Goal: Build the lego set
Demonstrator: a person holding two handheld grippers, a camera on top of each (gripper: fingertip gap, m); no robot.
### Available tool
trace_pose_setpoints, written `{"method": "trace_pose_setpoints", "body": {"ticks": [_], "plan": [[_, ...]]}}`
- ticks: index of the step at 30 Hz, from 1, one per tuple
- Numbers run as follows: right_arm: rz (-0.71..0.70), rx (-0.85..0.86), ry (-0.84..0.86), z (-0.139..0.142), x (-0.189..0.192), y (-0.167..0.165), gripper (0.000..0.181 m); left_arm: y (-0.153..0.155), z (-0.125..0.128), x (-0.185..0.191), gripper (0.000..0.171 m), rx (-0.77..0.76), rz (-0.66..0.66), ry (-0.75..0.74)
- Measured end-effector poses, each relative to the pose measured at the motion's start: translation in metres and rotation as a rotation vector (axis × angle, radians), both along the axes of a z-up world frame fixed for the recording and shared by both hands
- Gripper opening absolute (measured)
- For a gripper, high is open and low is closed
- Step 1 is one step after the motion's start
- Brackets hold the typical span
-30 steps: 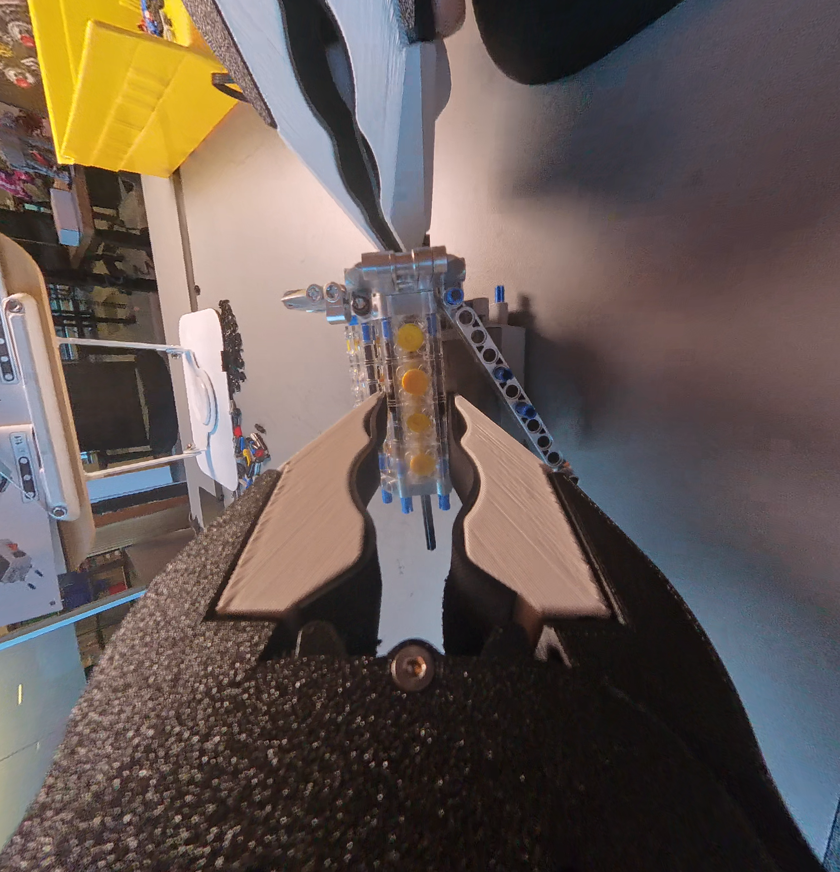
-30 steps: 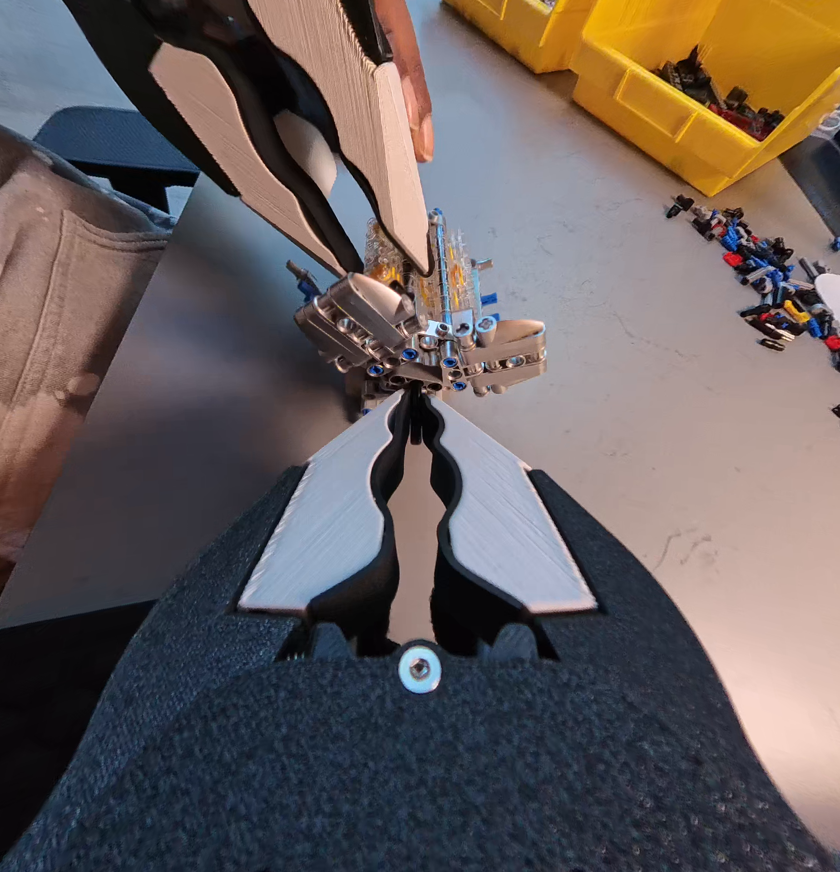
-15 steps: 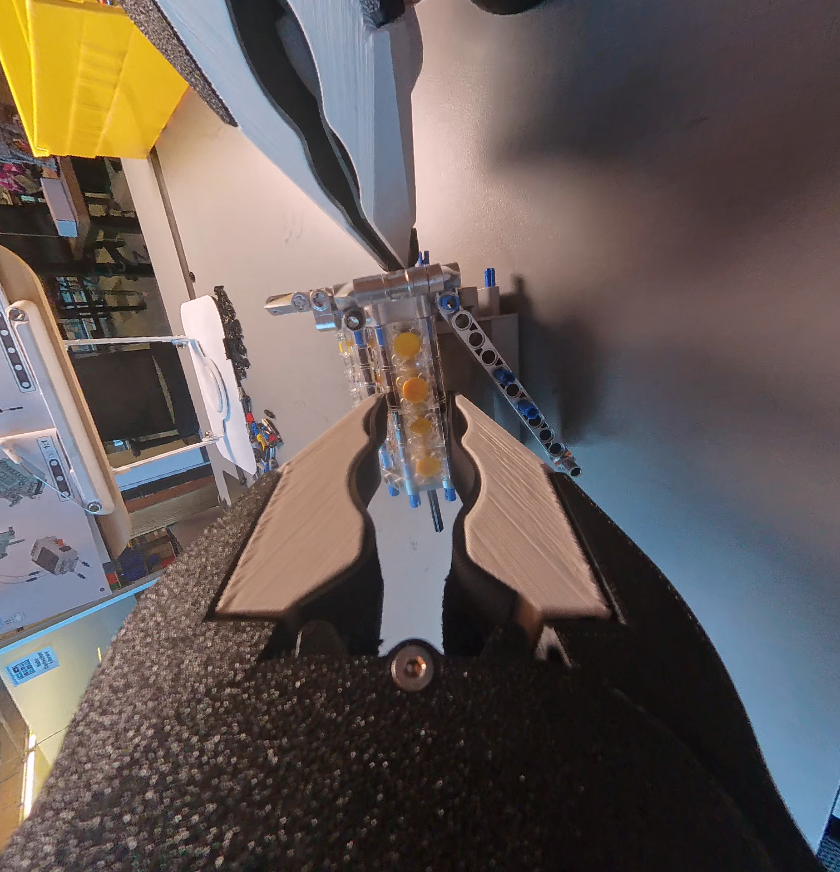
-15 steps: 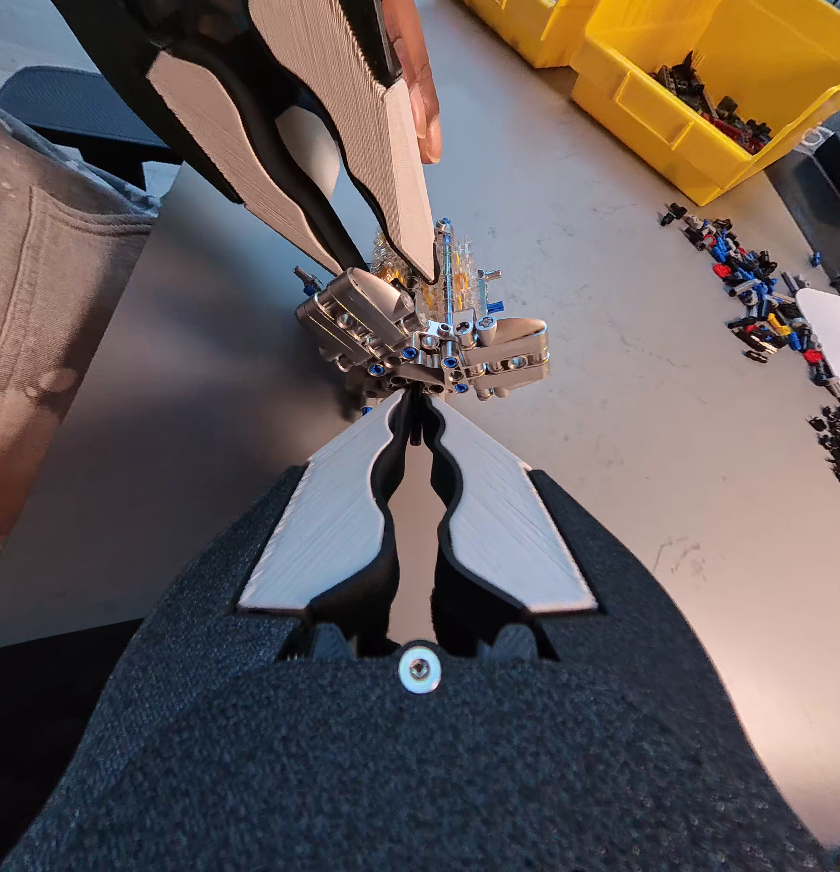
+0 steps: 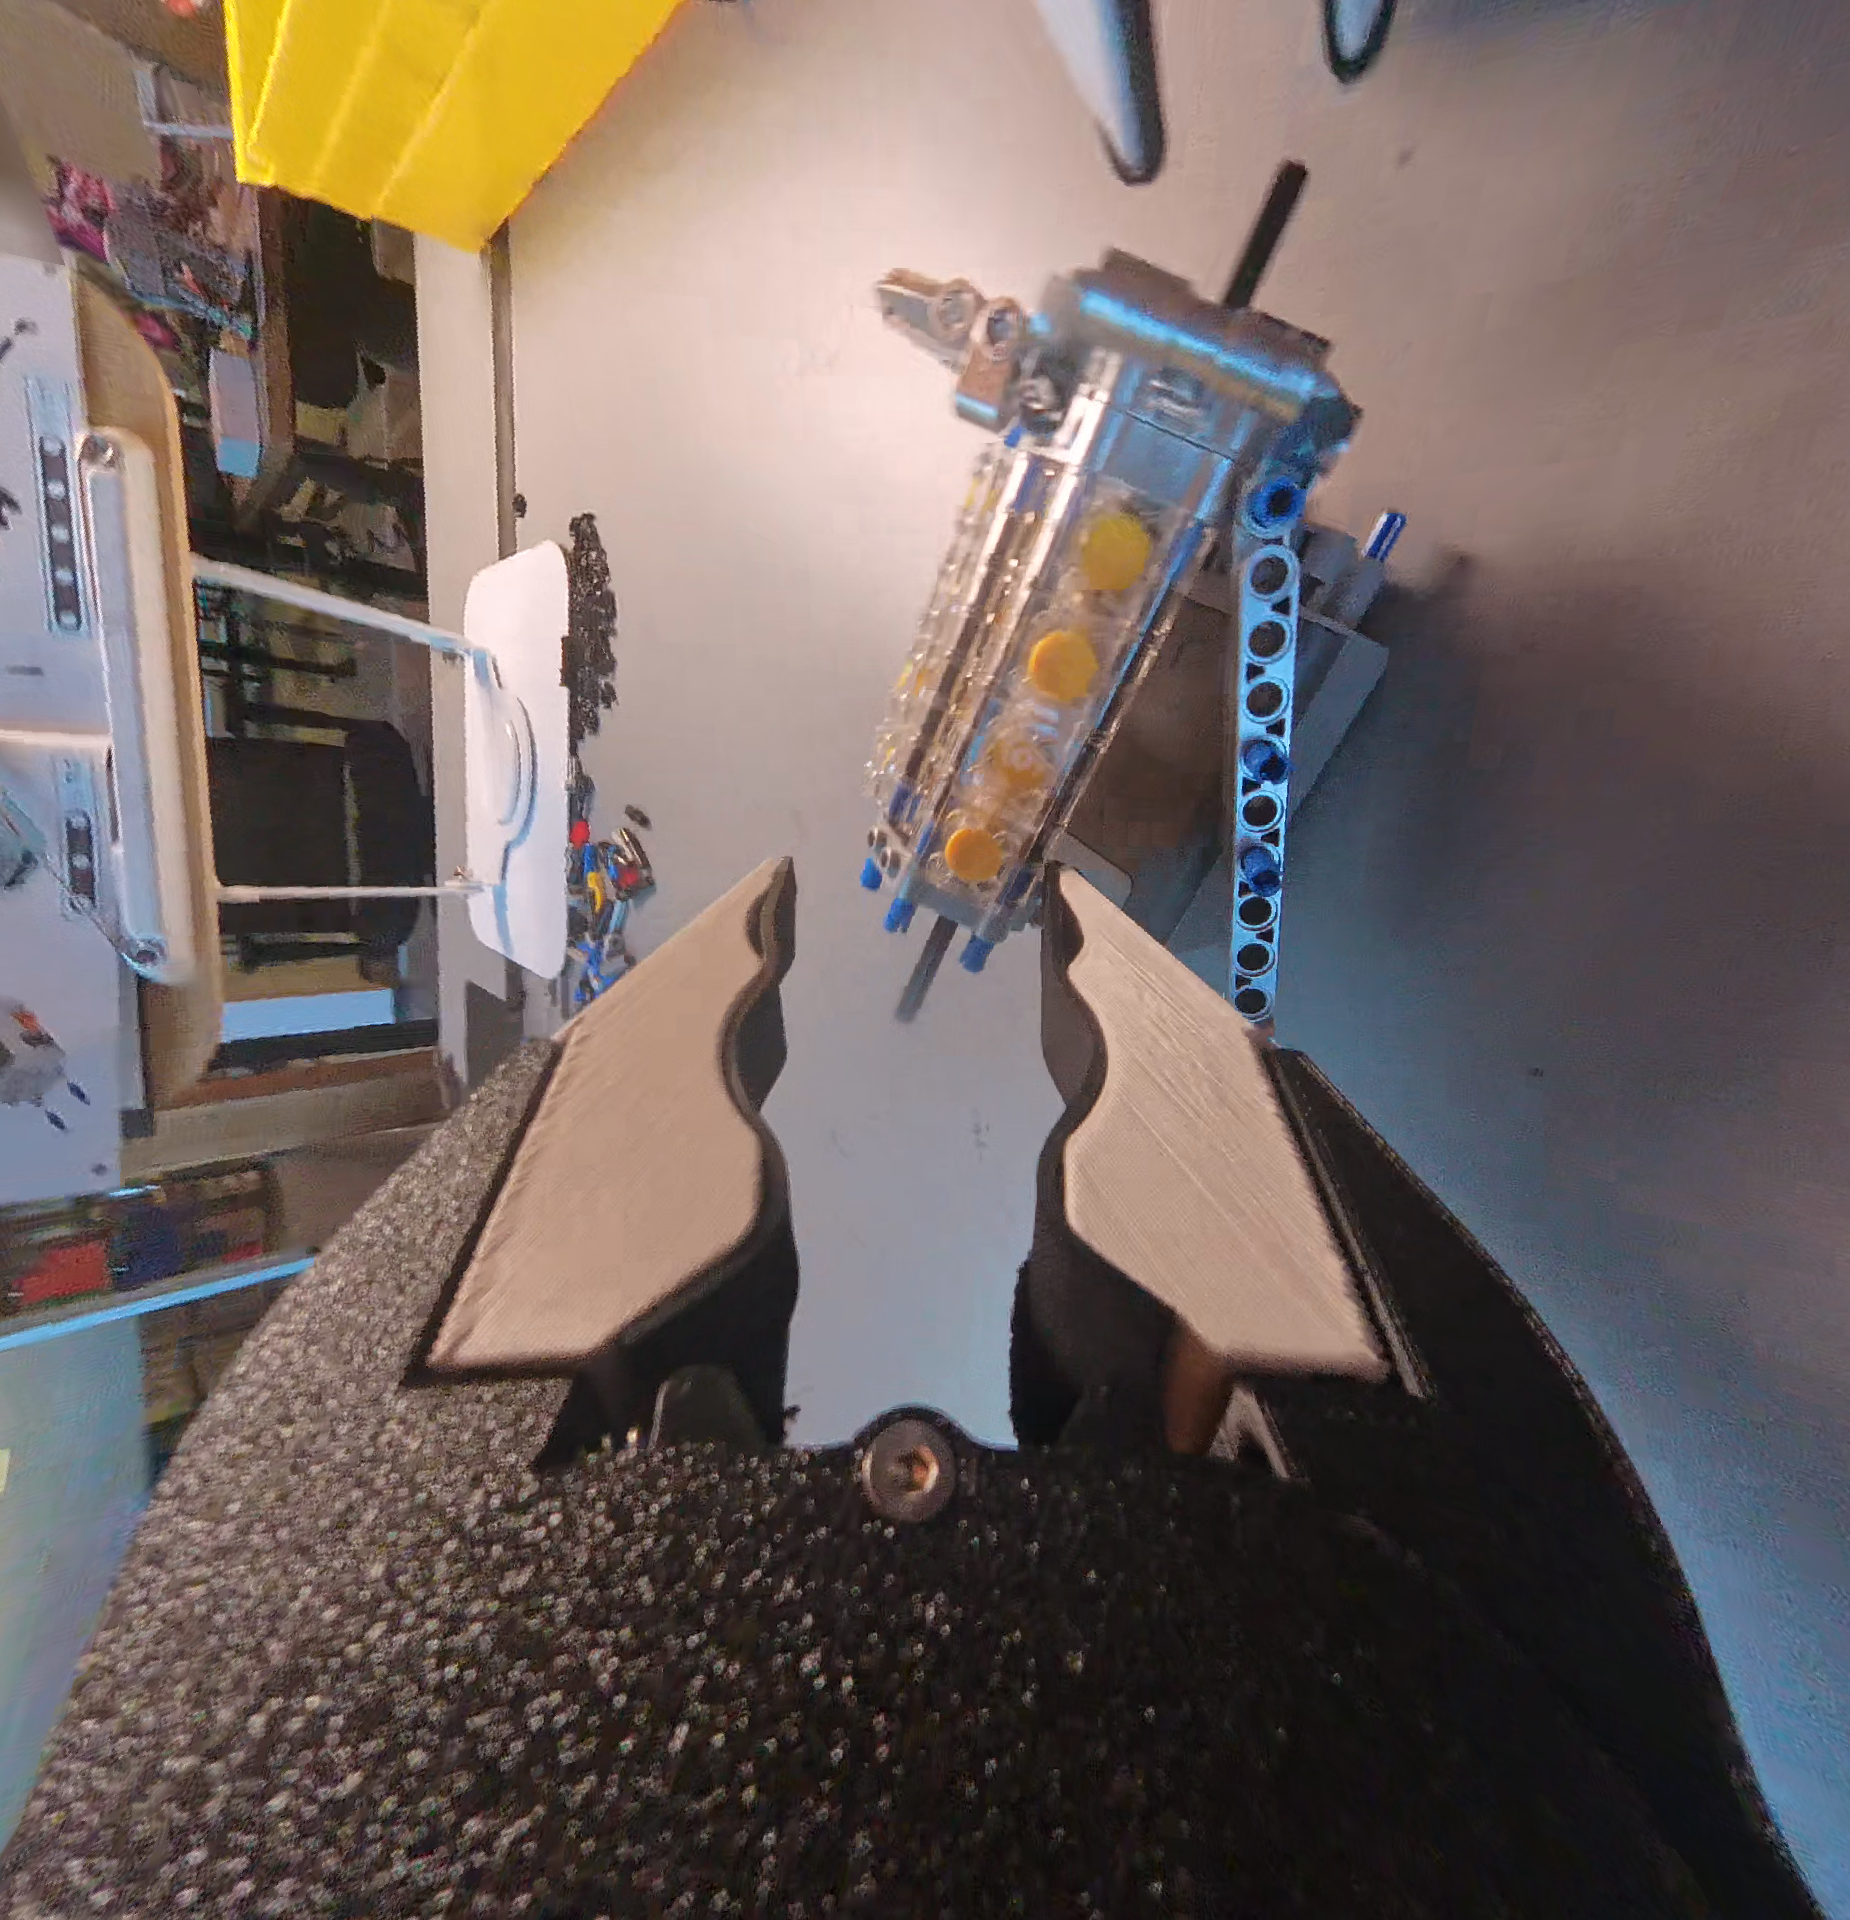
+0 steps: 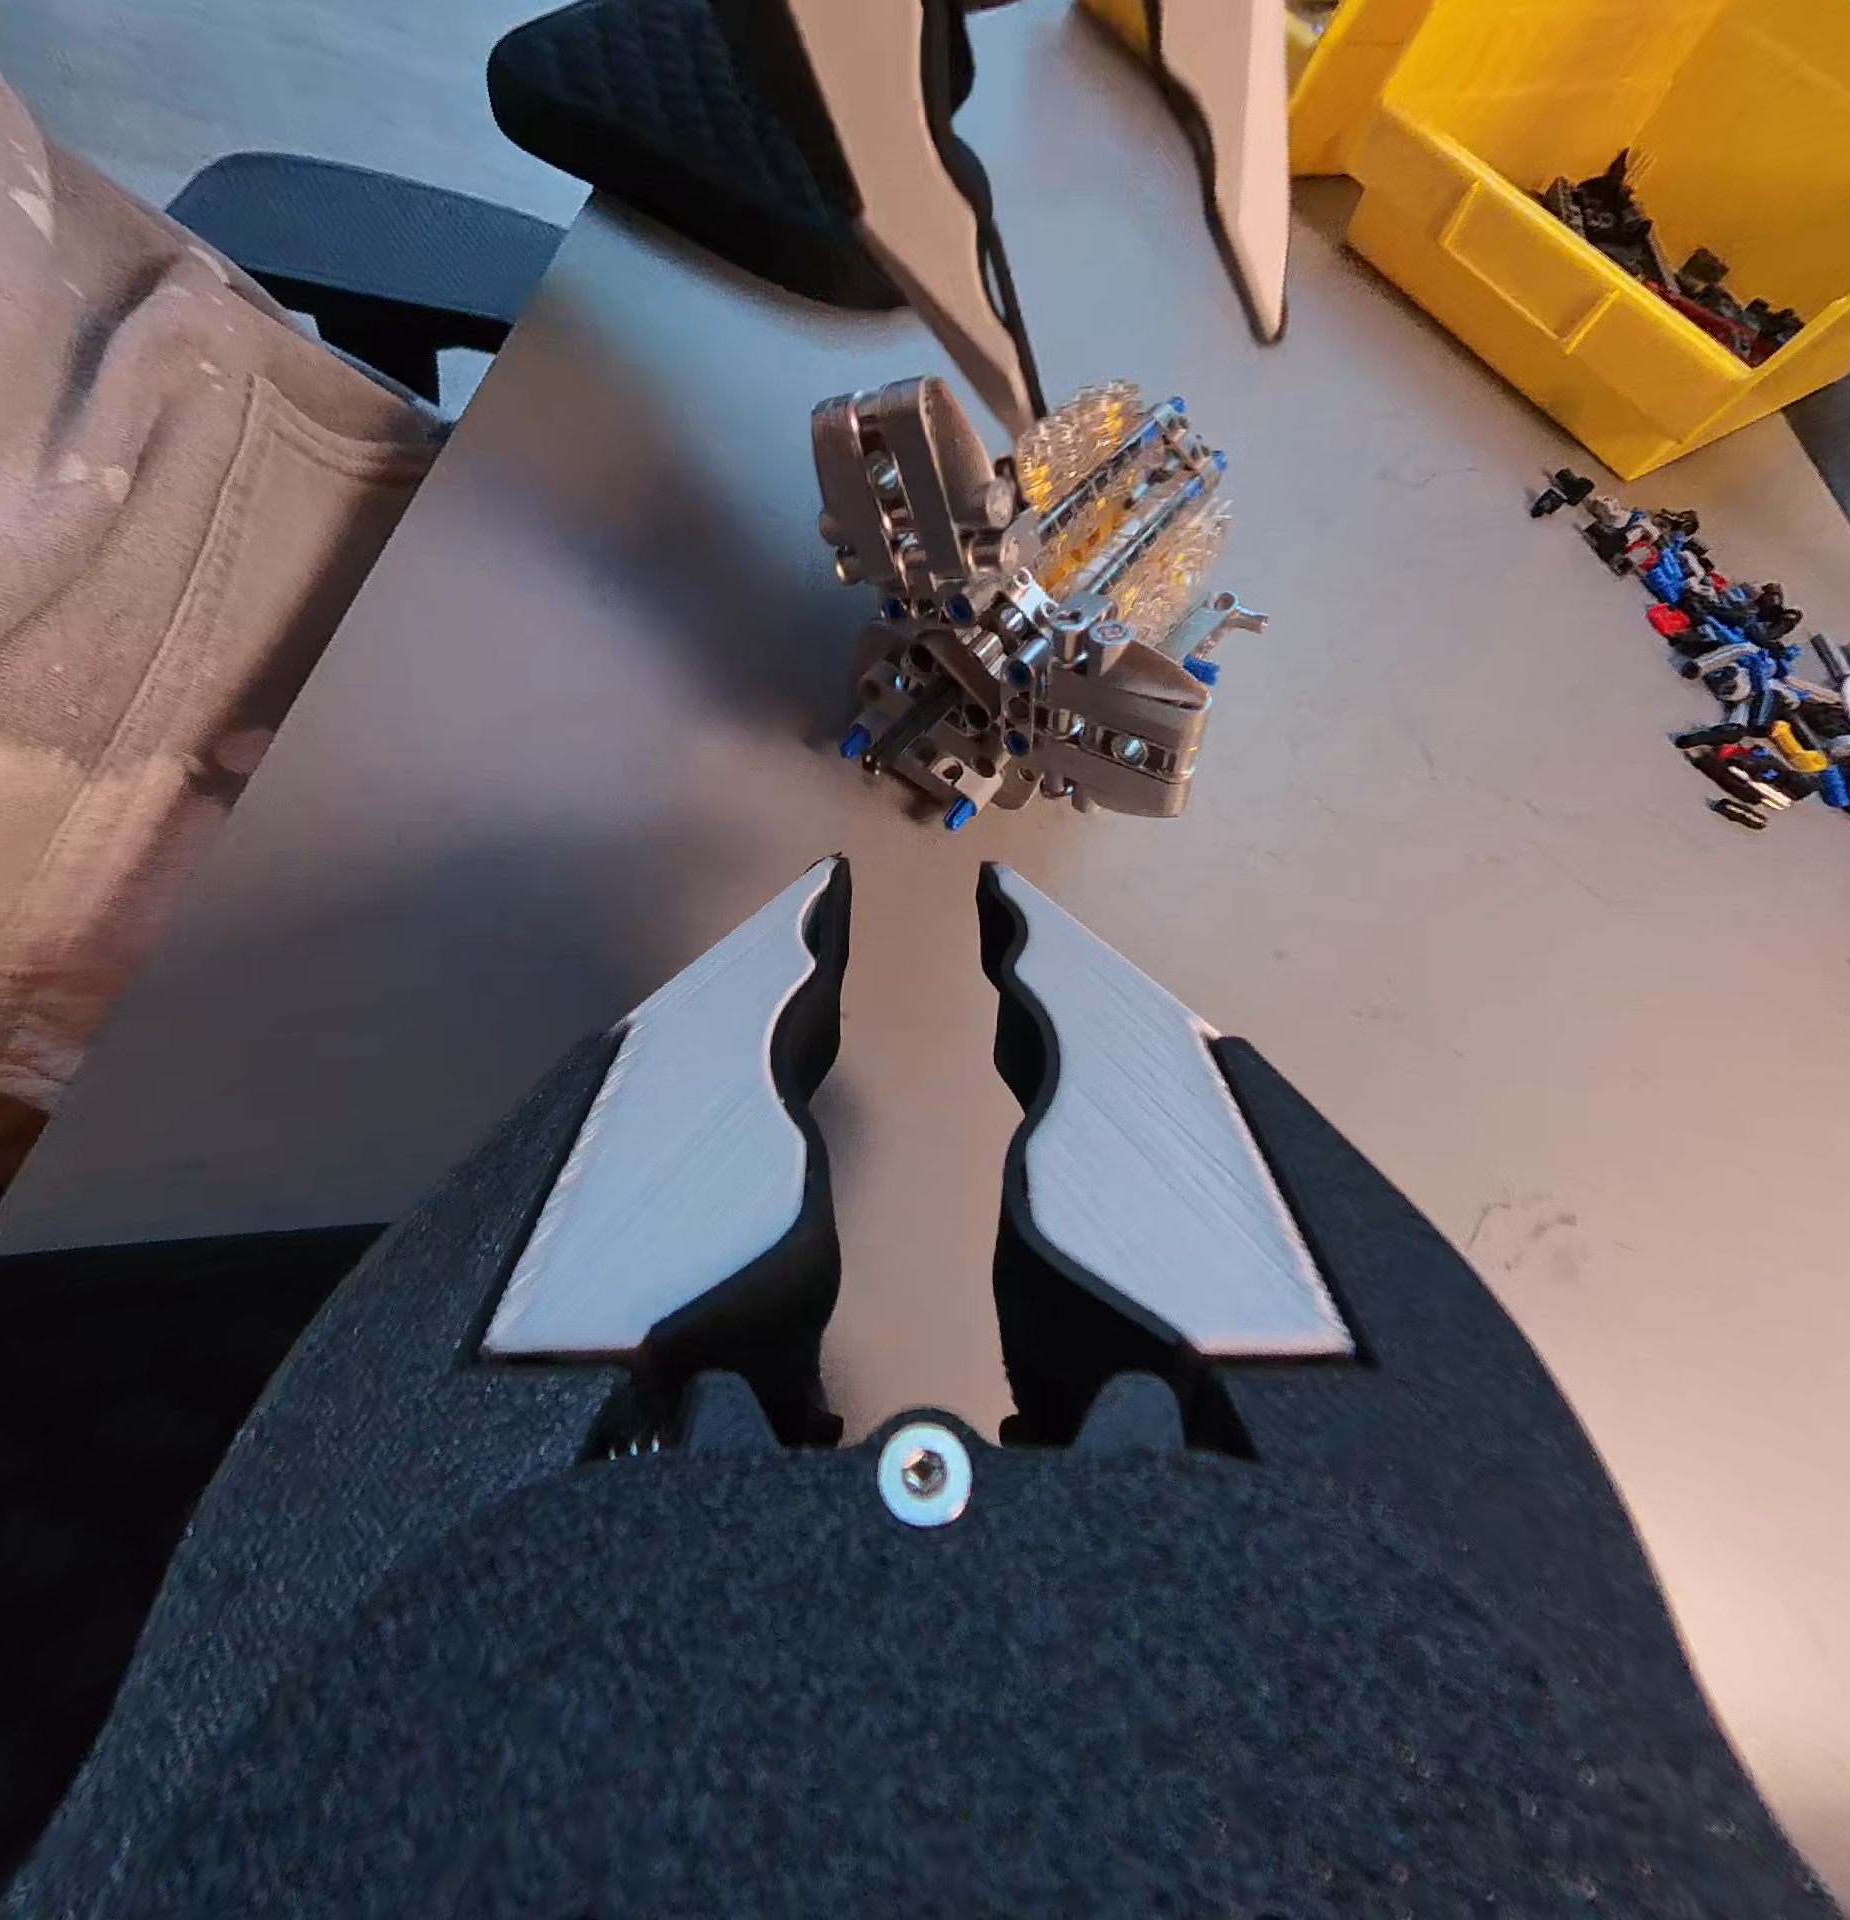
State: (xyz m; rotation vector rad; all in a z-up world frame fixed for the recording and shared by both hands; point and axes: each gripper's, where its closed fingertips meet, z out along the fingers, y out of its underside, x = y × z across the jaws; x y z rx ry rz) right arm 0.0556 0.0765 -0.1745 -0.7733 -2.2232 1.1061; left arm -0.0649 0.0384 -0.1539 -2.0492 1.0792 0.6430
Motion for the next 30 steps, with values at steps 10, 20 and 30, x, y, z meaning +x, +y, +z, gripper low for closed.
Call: {"method": "trace_pose_setpoints", "body": {"ticks": [10, 20, 30], "plan": [[-0.065, 0.059, 0.098, 0.003, -0.012, 0.005, 0.024, -0.04, -0.01, 0.031, 0.04, -0.006, 0.126, -0.641], [-0.195, 0.074, 0.215, 0.017, -0.027, 0.027, 0.024, 0.023, -0.042, -0.036, 0.022, -0.017, 0.095, -0.277], [-0.293, 0.212, 0.141, -0.007, -0.035, 0.048, 0.024, 0.004, -0.027, -0.035, 0.02, -0.099, 0.261, -0.846]]}}
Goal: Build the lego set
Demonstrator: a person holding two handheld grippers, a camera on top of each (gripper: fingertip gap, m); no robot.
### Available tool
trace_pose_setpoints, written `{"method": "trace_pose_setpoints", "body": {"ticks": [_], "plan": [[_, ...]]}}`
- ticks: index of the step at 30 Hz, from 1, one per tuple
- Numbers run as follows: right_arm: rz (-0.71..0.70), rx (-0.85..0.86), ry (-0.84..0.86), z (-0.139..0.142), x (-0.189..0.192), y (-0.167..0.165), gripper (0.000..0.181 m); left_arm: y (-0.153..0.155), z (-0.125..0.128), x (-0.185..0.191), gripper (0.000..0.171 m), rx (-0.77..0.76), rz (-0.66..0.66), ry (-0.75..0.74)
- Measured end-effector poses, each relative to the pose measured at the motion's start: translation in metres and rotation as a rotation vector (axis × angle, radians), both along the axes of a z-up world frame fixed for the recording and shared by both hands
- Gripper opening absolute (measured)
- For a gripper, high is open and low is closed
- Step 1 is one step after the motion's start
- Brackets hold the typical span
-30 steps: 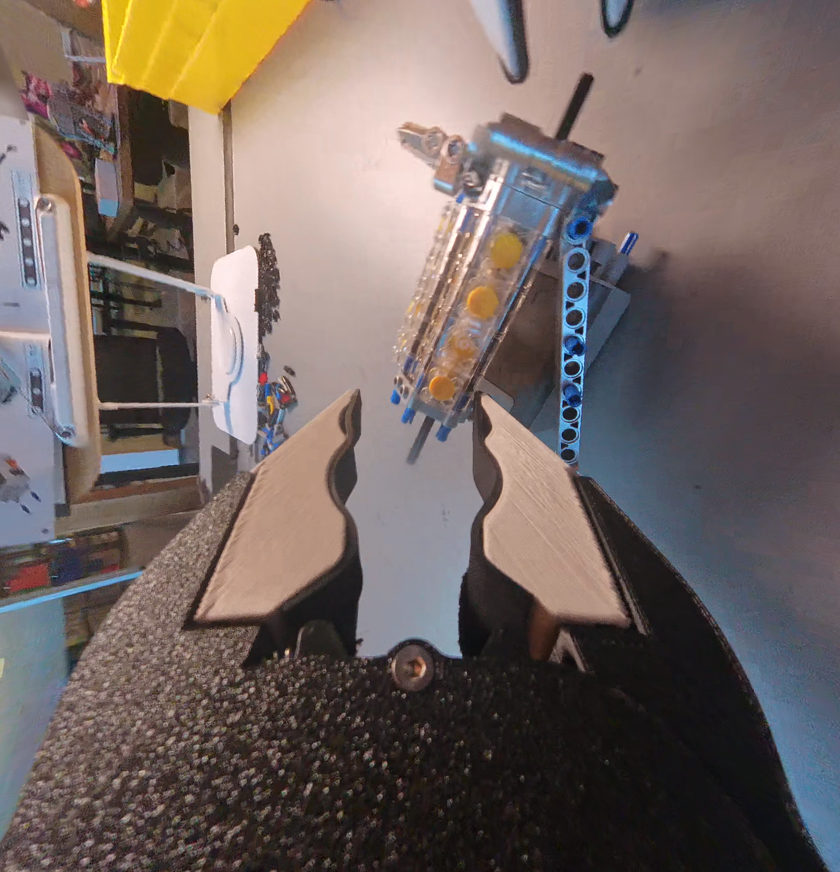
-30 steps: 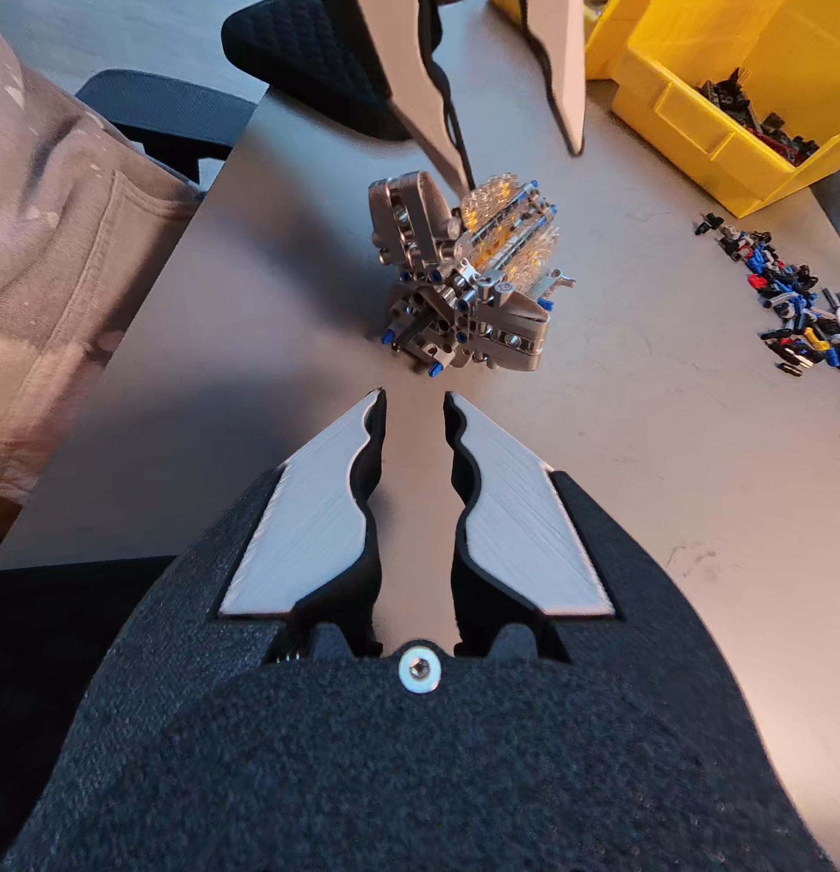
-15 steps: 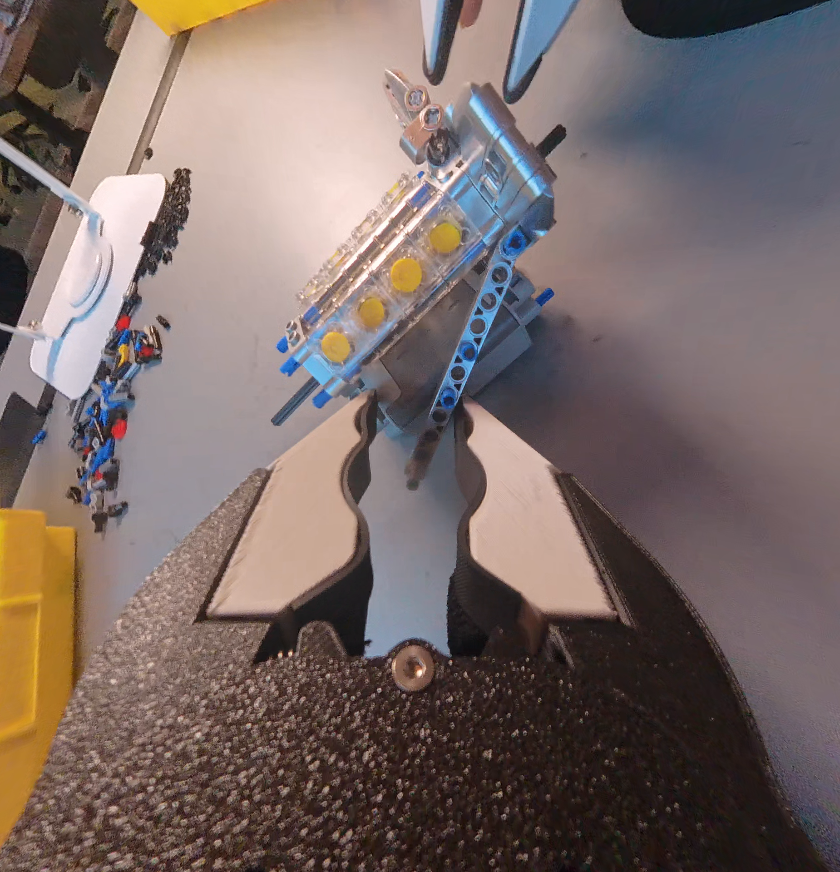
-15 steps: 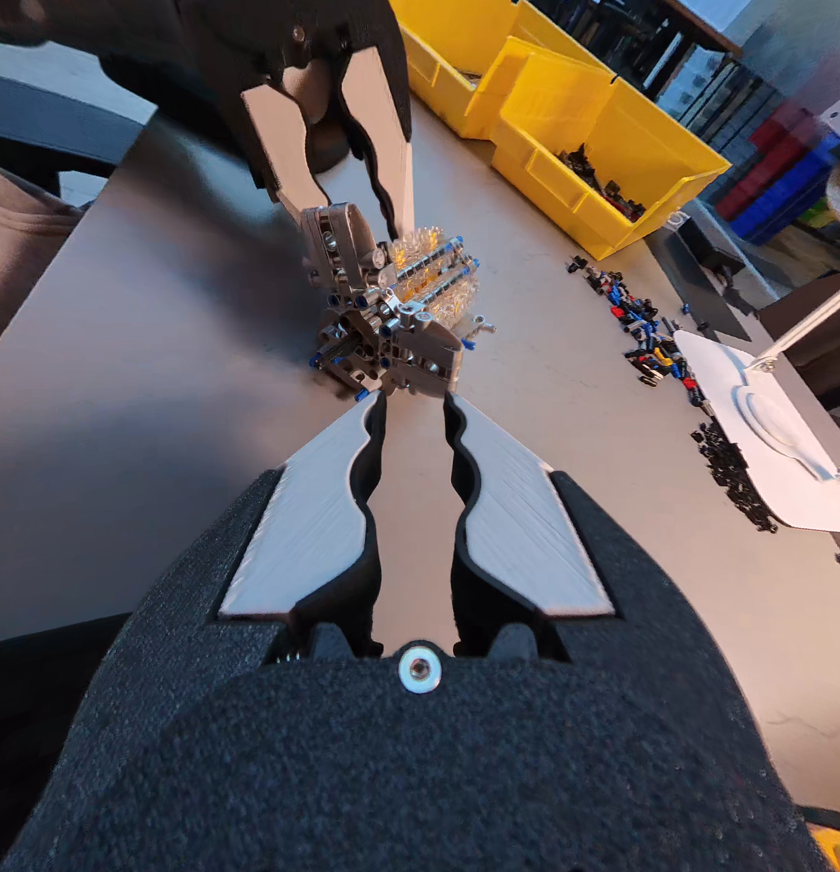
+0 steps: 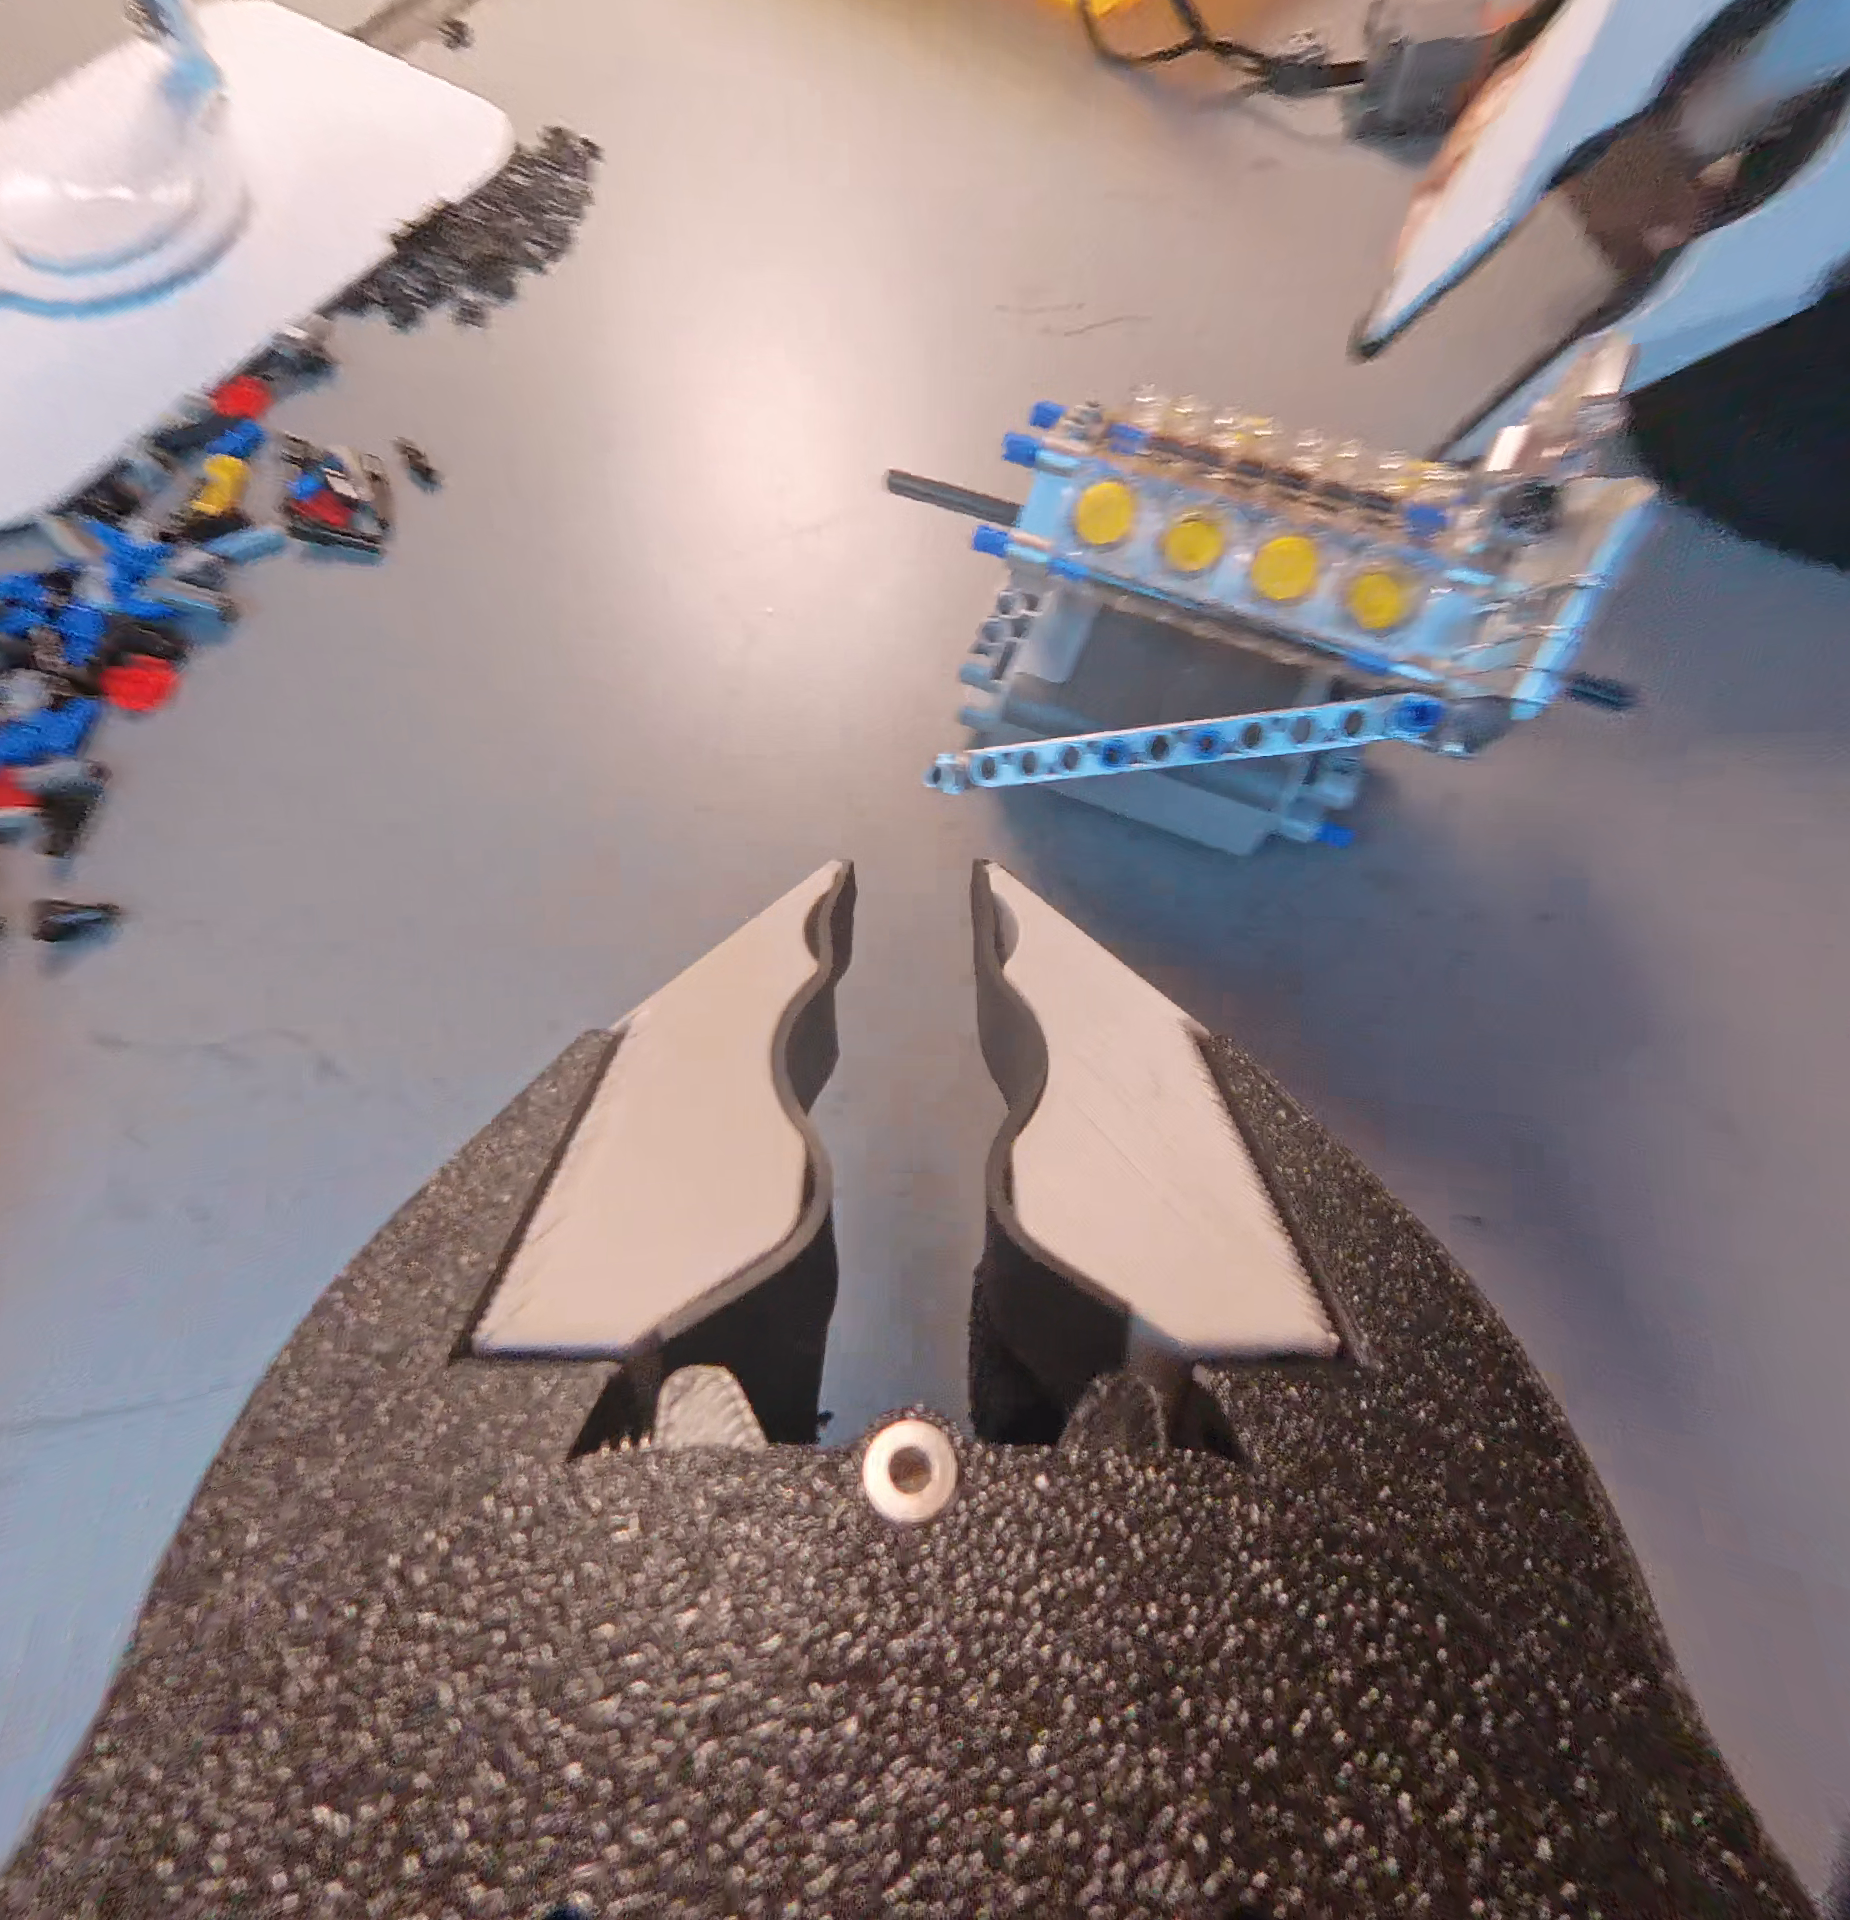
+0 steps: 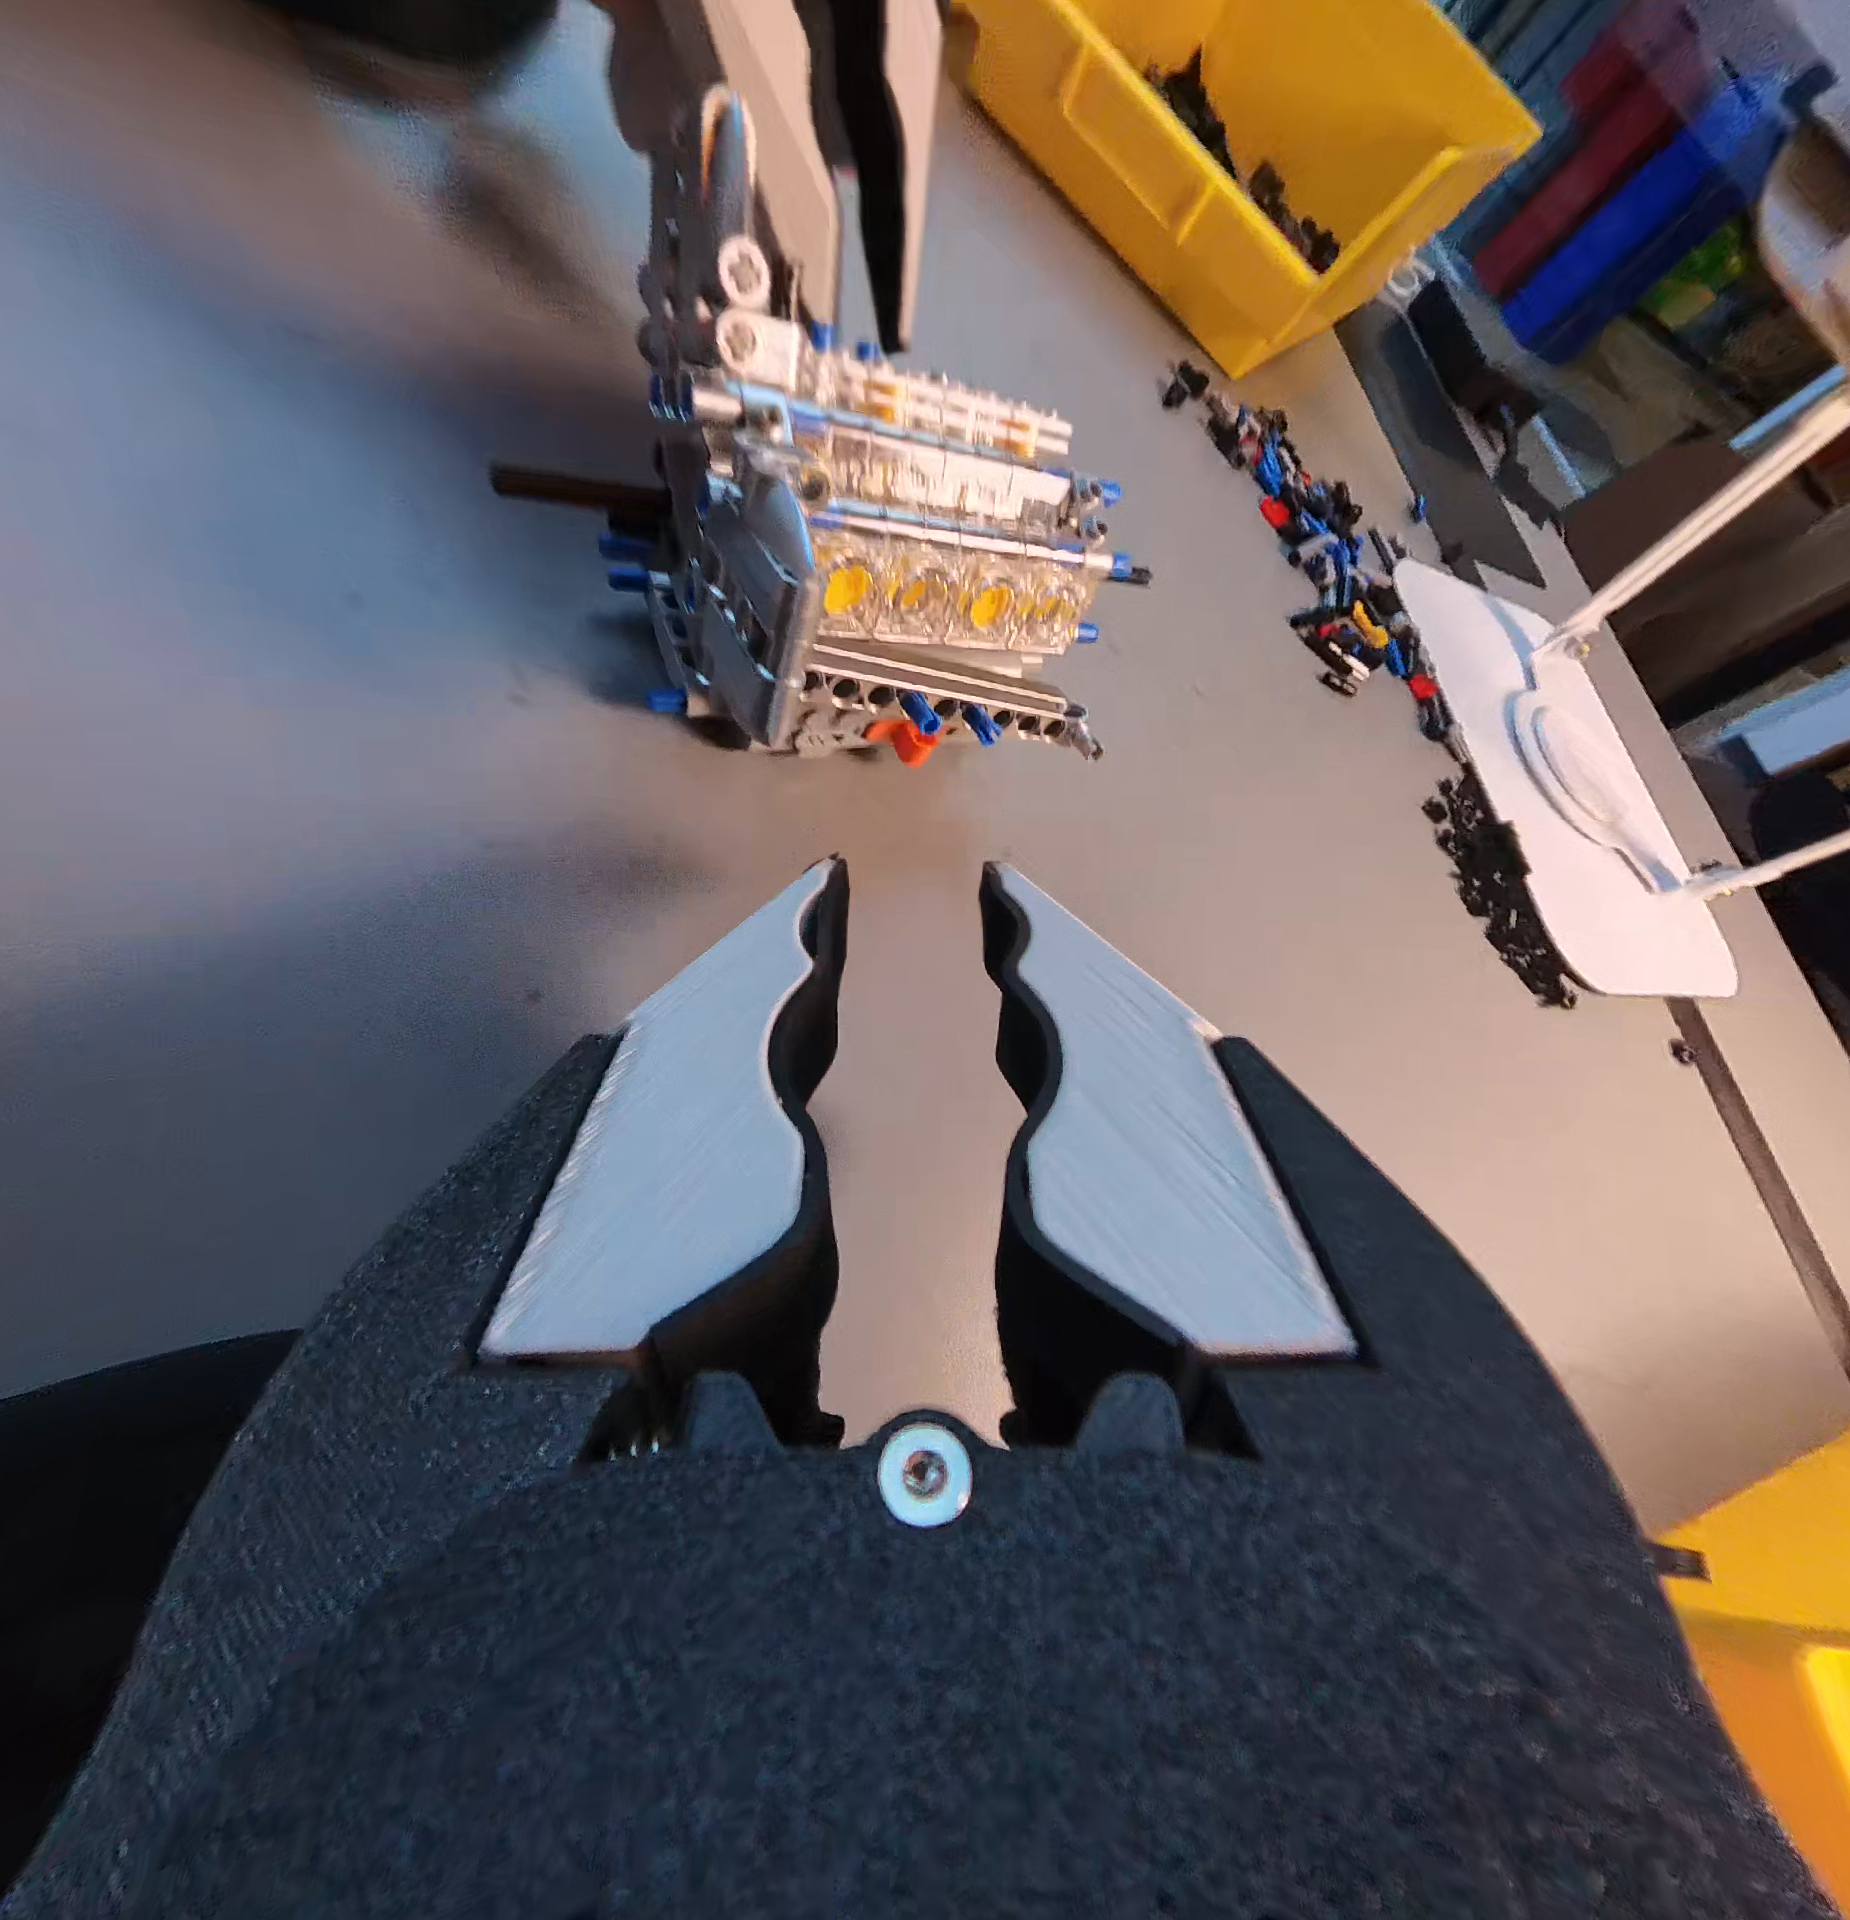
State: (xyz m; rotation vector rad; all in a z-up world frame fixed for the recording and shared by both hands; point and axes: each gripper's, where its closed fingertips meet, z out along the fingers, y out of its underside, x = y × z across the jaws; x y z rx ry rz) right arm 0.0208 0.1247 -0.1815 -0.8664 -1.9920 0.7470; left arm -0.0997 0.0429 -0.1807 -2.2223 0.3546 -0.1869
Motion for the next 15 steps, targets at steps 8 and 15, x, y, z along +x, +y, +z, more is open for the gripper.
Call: {"method": "trace_pose_setpoints", "body": {"ticks": [8, 15], "plan": [[-0.01, 0.101, -0.082, -0.021, -0.04, 0.008, 0.012, 0.013, -0.009, 0.032, 0.019, -0.037, -0.241, 0.022], [0.066, 0.053, -0.039, 0.003, -0.06, -0.007, 0.002, 0.031, 0.001, 0.042, 0.016, -0.049, -0.409, 0.053]]}}
